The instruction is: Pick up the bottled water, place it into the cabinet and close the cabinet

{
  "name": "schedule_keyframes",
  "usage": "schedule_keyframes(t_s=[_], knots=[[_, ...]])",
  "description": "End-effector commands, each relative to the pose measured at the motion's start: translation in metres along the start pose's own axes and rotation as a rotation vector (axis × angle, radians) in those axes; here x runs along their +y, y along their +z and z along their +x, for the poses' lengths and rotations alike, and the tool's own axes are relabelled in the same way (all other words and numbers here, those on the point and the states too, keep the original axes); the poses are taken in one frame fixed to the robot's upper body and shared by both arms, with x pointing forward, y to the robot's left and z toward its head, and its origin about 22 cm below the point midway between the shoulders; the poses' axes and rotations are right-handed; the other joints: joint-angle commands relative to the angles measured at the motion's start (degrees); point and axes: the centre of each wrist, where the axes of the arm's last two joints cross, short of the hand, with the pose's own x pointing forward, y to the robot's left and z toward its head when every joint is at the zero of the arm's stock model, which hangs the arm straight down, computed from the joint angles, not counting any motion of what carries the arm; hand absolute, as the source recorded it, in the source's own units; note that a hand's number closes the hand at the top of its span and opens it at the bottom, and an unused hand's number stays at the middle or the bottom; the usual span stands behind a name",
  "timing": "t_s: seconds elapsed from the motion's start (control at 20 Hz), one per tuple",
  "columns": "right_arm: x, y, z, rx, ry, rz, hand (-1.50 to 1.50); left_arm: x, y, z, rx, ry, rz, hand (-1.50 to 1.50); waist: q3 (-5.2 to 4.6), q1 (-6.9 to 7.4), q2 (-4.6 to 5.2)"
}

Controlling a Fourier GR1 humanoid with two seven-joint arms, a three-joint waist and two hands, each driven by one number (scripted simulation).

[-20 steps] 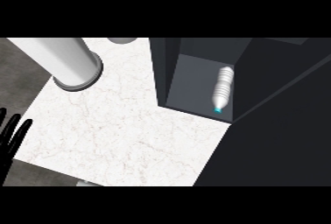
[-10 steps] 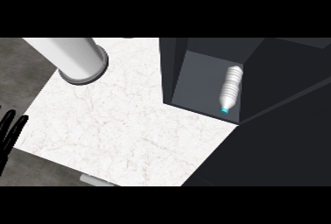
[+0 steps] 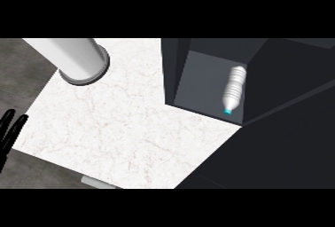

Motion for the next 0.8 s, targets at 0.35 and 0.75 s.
schedule_keyframes(t_s=[0.35, 0.75], knots=[[-0.039, -0.036, -0.020, 0.184, 0.091, -0.093, 1.50, 0.003, -0.004, 0.002, -0.001, 0.005, -0.012, -1.50, 0.20, 0.52, -0.66], [-0.077, -0.083, -0.037, 0.245, 0.040, -0.158, 1.50, 0.006, 0.001, -0.005, 0.017, 0.022, 0.014, -1.50, 0.54, -0.08, -1.01]])
